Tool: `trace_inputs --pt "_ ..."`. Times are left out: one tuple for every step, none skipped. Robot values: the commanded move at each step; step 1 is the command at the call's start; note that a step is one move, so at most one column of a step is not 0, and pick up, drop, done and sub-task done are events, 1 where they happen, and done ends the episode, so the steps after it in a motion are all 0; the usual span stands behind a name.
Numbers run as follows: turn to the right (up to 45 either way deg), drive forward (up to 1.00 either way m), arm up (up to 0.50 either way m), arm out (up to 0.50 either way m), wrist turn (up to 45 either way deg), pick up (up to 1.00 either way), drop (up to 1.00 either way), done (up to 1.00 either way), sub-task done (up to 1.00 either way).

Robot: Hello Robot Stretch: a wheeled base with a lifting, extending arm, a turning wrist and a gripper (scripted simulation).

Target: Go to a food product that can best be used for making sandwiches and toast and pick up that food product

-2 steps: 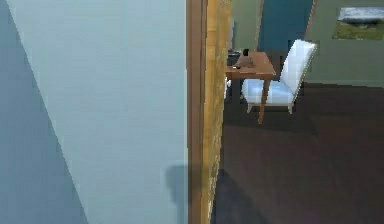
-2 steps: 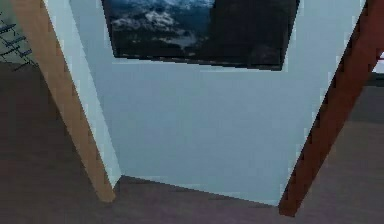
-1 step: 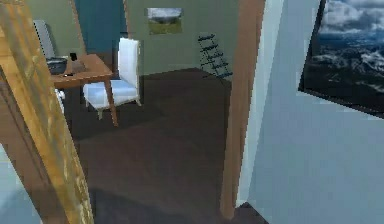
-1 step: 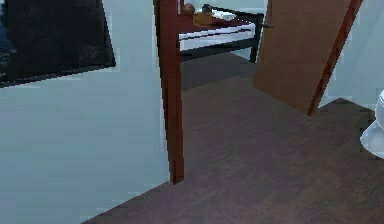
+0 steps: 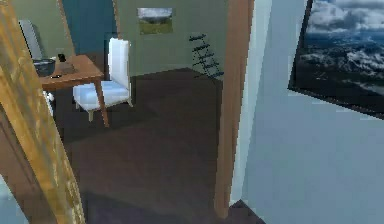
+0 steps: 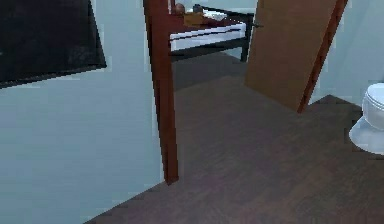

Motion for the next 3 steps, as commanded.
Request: trace_inputs --pt "6.0 0.0 0.0 0.0 0.0 0.0 0.0 0.0 0.0" --pt "0.0 0.15 0.0 0.0 0.0 0.0 0.0 0.0 0.0" --pt "-12.0 0.0 0.0 0.0 0.0 0.0 0.0 0.0 0.0"
